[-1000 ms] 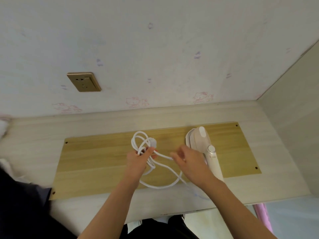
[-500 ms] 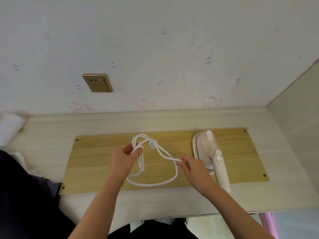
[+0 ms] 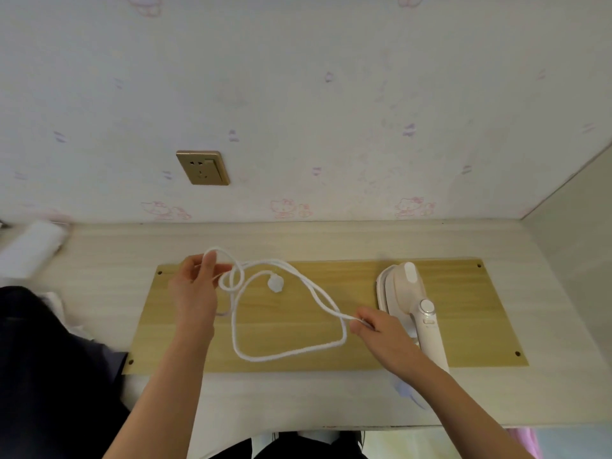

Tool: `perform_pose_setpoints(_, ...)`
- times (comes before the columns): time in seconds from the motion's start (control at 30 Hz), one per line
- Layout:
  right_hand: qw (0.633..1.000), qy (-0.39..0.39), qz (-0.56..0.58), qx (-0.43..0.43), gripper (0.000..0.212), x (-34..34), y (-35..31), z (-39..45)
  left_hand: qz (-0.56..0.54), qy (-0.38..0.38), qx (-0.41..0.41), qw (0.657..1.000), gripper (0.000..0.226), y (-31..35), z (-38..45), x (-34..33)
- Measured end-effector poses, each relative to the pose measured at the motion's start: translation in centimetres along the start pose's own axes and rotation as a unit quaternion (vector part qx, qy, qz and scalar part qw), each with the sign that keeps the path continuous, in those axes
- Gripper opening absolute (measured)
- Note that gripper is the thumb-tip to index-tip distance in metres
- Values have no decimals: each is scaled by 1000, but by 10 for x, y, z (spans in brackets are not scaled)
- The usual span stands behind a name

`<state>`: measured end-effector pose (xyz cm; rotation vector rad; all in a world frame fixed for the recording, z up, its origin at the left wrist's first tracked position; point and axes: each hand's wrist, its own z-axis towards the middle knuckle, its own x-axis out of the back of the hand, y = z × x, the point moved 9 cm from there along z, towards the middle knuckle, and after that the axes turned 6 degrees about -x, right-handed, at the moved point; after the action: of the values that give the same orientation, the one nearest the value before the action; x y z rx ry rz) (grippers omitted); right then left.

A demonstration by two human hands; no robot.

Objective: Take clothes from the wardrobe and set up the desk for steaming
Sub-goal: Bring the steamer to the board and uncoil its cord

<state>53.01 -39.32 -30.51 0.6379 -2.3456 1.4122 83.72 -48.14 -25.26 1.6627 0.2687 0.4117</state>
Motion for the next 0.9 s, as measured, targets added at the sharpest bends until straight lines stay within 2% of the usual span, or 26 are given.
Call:
perform_pose_setpoints(0.13,999,-9,-43,-13,27,0,-1,6,-74,10,27,997,21,12,3,1)
perform_pose_setpoints(0.23,993,-20,-119,-8,13,-5,-7,10,-82,-30,20,996,21,23,0,-13)
perform_pose_setpoints(0.33,989,3,-150,10,16,-2,-24,12,-77,-79,-7,994,20,40,-7,-29)
perform_pose_setpoints(0.43,994,30,-108,-3,37,8,-41,20,-80,-126,-27,988,20,57,-15,-42)
perform_pose_setpoints(0.53,992,-10,46,-115,52,2,-35,43,-89,-168,-33,981,20,66,-24,-49)
perform_pose_setpoints(0.57,977,-34,122,-170,54,-4,-31,48,-90,-180,-32,979,19,67,-26,-50)
perform_pose_setpoints(0.6,947,-62,219,-225,53,-11,-28,51,-92,-190,-30,977,19,67,-28,-51)
perform_pose_setpoints(0.63,896,-94,341,-270,50,-20,-29,52,-91,-201,-28,975,18,67,-30,-52)
perform_pose_setpoints(0.7,763,-122,554,-311,44,-29,-39,53,-80,-224,-26,971,19,64,-34,-51)
perform_pose_setpoints(0.73,719,-108,612,-312,40,-26,-41,56,-71,-237,-24,969,19,61,-35,-50)
perform_pose_setpoints(0.77,692,-89,648,-305,35,-20,-43,59,-61,-247,-20,967,20,58,-37,-49)
perform_pose_setpoints(0.83,676,-67,681,-274,21,-11,-48,65,-40,-257,-8,966,22,49,-37,-44)
perform_pose_setpoints(0.9,699,-72,666,-250,18,-6,-57,66,-8,-246,2,969,23,38,-33,-35)
